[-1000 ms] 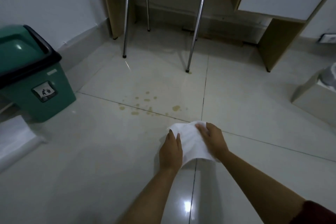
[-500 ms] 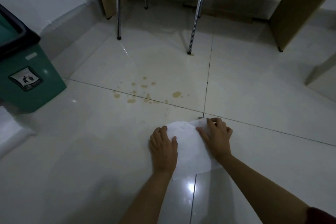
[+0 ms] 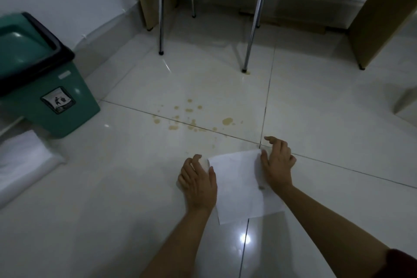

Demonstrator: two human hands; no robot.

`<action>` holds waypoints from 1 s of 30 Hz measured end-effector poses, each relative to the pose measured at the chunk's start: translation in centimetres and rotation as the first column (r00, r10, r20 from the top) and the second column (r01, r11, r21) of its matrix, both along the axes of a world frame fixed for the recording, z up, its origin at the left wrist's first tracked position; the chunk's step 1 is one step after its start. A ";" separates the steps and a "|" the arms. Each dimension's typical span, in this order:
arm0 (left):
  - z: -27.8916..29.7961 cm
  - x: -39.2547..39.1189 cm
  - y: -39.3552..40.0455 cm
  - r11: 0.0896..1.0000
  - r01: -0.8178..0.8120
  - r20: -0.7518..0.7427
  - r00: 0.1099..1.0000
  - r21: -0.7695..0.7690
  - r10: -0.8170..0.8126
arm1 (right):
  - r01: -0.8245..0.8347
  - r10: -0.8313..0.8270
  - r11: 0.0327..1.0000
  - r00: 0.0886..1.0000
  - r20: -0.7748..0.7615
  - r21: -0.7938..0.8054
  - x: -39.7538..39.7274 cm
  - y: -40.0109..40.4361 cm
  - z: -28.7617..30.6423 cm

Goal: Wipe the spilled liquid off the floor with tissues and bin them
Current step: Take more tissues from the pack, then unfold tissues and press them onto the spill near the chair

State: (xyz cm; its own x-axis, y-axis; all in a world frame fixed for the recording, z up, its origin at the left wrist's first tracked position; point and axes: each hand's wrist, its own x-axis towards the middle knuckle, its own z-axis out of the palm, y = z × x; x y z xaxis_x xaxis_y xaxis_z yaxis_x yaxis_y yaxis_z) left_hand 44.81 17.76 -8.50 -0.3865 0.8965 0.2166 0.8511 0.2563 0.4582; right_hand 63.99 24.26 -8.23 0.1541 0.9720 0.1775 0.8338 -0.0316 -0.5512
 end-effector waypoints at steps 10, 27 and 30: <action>12.6 -12.9 6.9 0.996 -0.022 -0.002 1.000 -0.084 0.022 | -0.530 0.525 0.848 0.842 0.126 0.010 -7.8 6.8 10.2; 26.9 -35.7 0.8 0.861 -0.266 0.173 0.913 -0.434 0.369 | -0.909 0.903 0.409 0.391 0.179 -0.083 -34.6 5.3 23.7; 23.3 -39.8 -1.4 0.834 -0.317 0.043 0.926 -0.452 0.375 | -0.913 0.917 0.390 0.373 0.144 -0.117 -38.0 3.0 21.0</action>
State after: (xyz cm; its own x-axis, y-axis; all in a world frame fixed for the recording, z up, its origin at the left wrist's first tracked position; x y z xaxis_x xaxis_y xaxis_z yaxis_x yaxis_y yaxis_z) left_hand 5.05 16.40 14.79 -0.6862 0.6903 -0.2292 0.6128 0.7185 0.3291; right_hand 25.94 27.27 12.74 -0.8594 0.5045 0.0828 0.4297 0.8006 -0.4176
